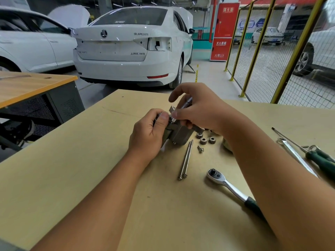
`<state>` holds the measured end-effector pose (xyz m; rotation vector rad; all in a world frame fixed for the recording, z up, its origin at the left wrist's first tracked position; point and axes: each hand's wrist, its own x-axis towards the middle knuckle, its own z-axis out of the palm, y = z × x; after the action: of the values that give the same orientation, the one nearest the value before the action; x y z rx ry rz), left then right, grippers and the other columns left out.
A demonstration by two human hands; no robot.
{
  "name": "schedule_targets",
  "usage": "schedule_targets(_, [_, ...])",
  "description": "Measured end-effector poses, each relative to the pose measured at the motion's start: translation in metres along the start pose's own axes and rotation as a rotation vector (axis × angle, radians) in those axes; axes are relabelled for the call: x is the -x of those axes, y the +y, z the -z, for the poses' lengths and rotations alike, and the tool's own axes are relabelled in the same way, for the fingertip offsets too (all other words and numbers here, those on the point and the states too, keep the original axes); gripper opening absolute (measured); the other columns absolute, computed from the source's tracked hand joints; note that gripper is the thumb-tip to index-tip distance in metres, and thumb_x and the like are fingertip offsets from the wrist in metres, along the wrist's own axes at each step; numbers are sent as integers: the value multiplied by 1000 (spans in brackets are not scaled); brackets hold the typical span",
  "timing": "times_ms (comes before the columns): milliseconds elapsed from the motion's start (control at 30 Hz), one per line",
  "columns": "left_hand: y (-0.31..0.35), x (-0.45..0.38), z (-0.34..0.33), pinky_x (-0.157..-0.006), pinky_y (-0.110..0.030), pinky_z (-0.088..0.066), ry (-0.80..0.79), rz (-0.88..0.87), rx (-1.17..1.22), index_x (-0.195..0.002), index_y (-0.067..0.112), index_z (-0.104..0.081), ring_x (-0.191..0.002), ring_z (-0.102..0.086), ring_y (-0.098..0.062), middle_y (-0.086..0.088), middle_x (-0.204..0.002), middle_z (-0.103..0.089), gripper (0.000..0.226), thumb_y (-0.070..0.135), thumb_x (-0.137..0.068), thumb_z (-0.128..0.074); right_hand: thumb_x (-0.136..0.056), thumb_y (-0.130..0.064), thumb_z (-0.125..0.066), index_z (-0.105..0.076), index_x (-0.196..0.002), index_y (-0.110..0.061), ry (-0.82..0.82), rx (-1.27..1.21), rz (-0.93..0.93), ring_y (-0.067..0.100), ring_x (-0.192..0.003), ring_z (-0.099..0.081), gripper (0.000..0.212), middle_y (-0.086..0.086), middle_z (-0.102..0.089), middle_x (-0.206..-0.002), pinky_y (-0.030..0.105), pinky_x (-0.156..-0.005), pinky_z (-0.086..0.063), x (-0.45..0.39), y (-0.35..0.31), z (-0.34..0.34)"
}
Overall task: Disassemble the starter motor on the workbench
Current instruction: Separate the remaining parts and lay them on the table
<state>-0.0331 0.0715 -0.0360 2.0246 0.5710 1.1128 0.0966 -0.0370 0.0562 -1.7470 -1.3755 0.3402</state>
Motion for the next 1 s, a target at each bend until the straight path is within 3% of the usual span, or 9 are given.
schedule_targets(133, [0, 0, 0, -76, -49, -54, 9, 9, 6, -103, 24, -66, -78, -58, -13, 11, -81, -64, 37, 52, -101, -42, -93, -23, -69, -64, -100, -20, 69, 110, -17, 14, -45, -64, 10, 9, -68, -74, 19, -38, -44, -4, 1, -9])
schedule_targets(200, [0, 0, 0, -75, -49, -54, 11, 4, 6, -103, 24, -67, -77, -58, -13, 11, -81, -64, 42, 56, -100, -41, -94, -33, -69, -63, -95, -20, 118, 236, -4, 14, -41, -62, 15, 5, -65, -67, 19, -36, -41, -6, 1, -12])
schedule_targets(333, [0, 1, 0, -72, -50, -54, 2, -16, 0, -105, 23, -66, -77, -58, -13, 10, -80, -63, 45, 59, -99, -40, -87, -23, -77, -63, -101, -24, 67, 65, -19, 19, -44, -63, 20, 9, -67, -67, 32, -40, -51, -6, 5, -7])
schedule_targets(500, [1, 0, 1, -75, -49, -55, 10, 4, -5, -104, 23, -67, -80, -60, -14, 9, -84, -65, 38, 51, -102, -42, -80, -6, -82, -66, -100, -20, 11, -154, -50, 31, -58, -67, 30, 16, -71, -70, 51, -59, -60, -5, 5, -3])
schedule_targets(567, [2, 0, 2, -78, -50, -55, 4, 13, -1, -106, 22, -68, -85, -63, -18, 6, -88, -69, 41, 53, -101, -41, -87, -19, -77, -64, -101, -21, 28, -94, -56, 27, -53, -66, 20, 14, -71, -66, 47, -51, -58, -5, 5, -6])
schedule_targets(633, [2, 0, 1, -79, -50, -55, -2, 19, 3, -107, 21, -68, -86, -64, -20, 5, -89, -70, 42, 53, -101, -41, -94, -32, -69, -61, -101, -22, 62, 51, -36, 22, -45, -64, 15, 10, -69, -63, 33, -39, -51, -5, 4, -11])
schedule_targets(767, [2, 0, 1, -77, -50, -56, 0, 15, 15, -107, 22, -68, -85, -64, -18, 5, -89, -70, 40, 52, -101, -42, -95, -23, -69, -60, -107, -22, 40, 62, -35, 12, -39, -58, 15, 8, -65, -64, 23, -37, -44, -4, 3, -9])
schedule_targets(900, [1, 0, 1, -78, -49, -56, 8, 23, 15, -105, 25, -68, -85, -64, -16, 7, -88, -69, 39, 54, -100, -42, -88, -2, -72, -63, -112, -20, -21, -72, -27, 18, -51, -65, 31, 11, -69, -77, 29, -47, -54, -3, 0, -1])
schedule_targets(1000, [1, 0, 1, -80, -49, -56, 7, 19, 18, -104, 26, -67, -87, -64, -14, 7, -89, -70, 37, 53, -100, -43, -90, -5, -68, -64, -106, -18, 15, -71, -52, 31, -56, -70, 21, 16, -70, -73, 37, -46, -58, -5, 0, -7])
